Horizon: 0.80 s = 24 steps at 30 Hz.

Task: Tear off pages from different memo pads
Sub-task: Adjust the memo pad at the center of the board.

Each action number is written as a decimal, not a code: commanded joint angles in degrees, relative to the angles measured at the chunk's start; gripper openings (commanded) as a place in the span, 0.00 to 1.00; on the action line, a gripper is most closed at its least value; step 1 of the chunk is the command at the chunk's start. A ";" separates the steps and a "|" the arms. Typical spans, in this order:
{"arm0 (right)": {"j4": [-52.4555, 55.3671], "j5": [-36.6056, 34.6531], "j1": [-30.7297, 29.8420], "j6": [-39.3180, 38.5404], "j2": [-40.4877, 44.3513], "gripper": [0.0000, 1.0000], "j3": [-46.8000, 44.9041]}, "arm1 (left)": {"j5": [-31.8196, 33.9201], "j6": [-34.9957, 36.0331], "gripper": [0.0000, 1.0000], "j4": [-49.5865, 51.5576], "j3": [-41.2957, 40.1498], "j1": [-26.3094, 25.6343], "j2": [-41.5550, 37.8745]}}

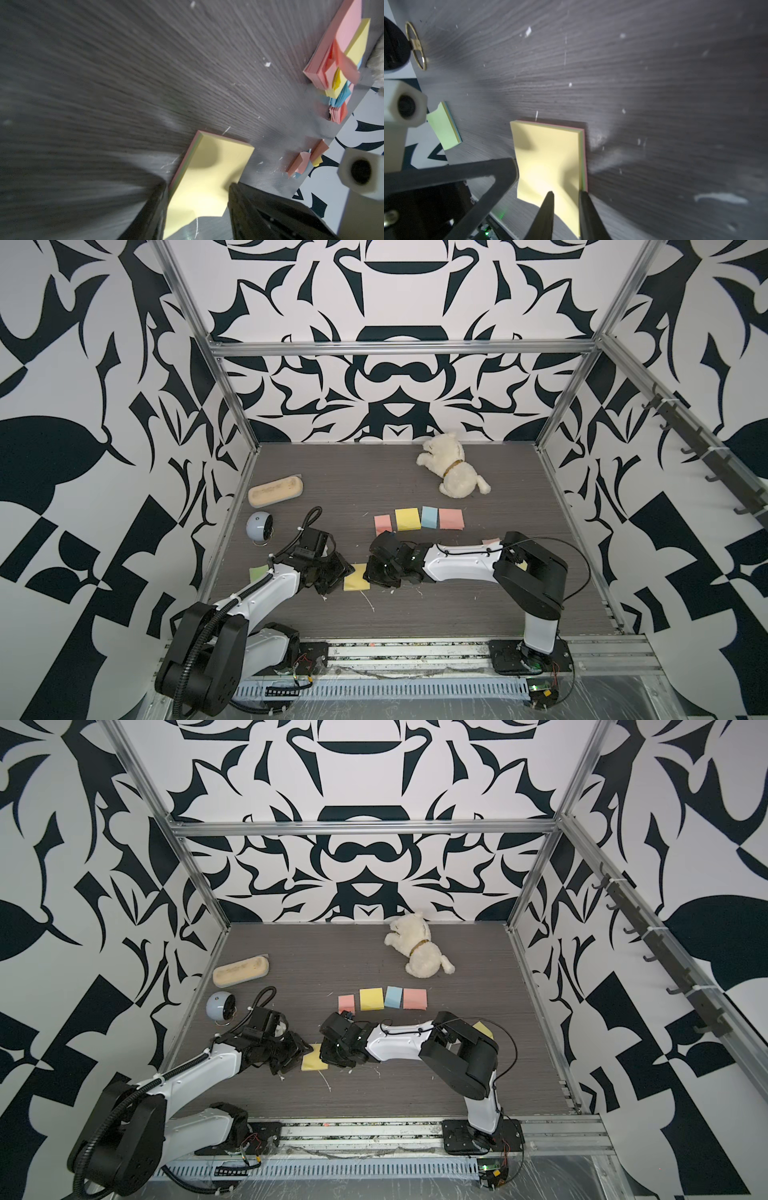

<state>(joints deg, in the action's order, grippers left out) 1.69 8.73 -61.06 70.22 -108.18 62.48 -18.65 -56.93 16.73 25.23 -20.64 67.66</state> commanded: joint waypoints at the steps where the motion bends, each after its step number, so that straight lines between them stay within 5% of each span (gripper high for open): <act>1: -7.21 1.72 -0.49 -0.25 1.95 0.15 -0.18 | -2.94 -1.24 0.50 -0.74 -0.25 -0.87 -0.62; 8: -12.21 2.33 0.06 -1.14 3.57 0.01 -1.85 | -3.46 5.68 0.57 5.58 4.87 1.22 -2.58; 14: -10.16 1.59 1.03 -1.26 6.35 0.00 -3.69 | -6.98 8.46 0.60 10.47 4.98 7.93 -4.86; 19: 4.21 0.14 0.68 -3.02 6.30 0.32 -1.22 | -4.16 8.39 0.60 10.15 1.06 7.90 -5.60; 24: 4.01 2.56 0.37 -1.25 5.00 0.39 -1.44 | -2.88 8.16 0.57 8.56 -0.75 7.08 -4.30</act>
<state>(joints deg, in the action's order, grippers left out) 3.53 9.87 -60.20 68.66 -103.09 59.79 -22.57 -49.41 24.80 25.43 -13.17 63.09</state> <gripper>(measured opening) 0.390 0.571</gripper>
